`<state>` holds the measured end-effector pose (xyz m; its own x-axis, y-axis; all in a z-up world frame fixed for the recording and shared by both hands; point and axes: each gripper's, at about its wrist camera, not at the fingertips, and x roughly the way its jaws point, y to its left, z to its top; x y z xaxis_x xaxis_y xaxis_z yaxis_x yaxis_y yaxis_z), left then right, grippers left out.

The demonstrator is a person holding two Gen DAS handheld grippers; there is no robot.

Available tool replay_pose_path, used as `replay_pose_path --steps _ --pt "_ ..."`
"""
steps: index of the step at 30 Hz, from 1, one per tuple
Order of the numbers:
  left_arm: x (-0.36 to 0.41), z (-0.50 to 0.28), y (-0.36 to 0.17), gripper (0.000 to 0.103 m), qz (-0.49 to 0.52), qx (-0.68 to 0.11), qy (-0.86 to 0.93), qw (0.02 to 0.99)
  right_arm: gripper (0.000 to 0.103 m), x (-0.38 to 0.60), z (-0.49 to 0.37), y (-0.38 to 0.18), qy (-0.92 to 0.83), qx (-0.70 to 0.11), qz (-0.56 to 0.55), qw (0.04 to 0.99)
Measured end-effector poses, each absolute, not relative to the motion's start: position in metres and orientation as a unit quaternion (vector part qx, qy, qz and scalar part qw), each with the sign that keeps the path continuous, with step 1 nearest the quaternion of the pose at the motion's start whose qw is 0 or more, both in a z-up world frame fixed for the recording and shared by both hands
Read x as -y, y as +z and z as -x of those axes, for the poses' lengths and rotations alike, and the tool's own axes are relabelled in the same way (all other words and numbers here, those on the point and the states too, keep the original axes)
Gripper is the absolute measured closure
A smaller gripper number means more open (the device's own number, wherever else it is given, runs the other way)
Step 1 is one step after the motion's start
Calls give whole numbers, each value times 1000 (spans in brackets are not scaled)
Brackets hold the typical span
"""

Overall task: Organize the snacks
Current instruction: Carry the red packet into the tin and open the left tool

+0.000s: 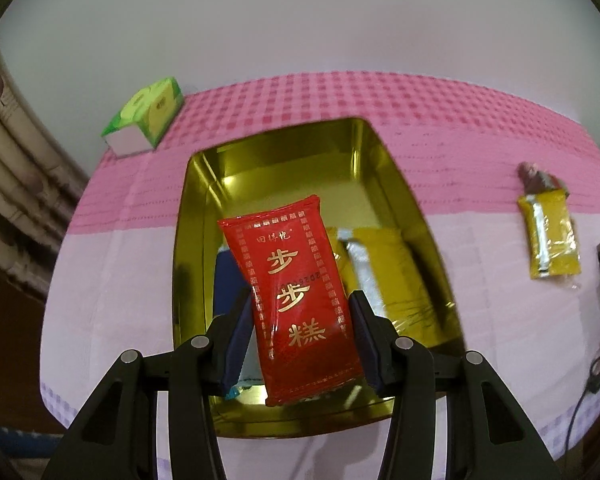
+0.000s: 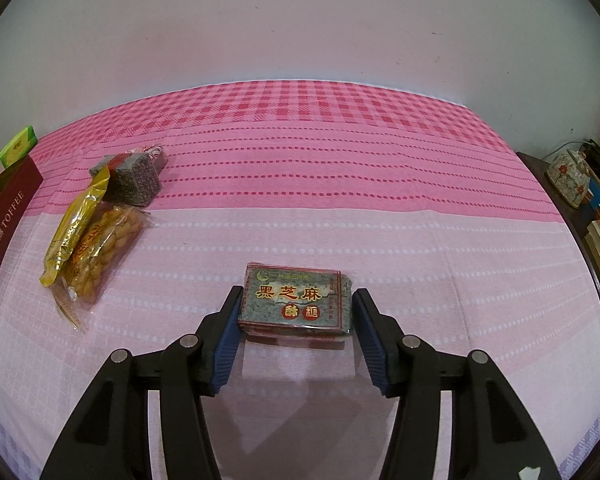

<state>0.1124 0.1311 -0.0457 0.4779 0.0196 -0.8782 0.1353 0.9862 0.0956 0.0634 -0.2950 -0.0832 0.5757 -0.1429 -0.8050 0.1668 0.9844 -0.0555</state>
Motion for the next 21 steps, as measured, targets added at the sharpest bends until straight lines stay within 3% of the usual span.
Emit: replay_pose_path --steps 21 --pt "-135 -103 -57 54 -103 -516 -35 850 53 295 -63 -83 -87 -452 -14 888"
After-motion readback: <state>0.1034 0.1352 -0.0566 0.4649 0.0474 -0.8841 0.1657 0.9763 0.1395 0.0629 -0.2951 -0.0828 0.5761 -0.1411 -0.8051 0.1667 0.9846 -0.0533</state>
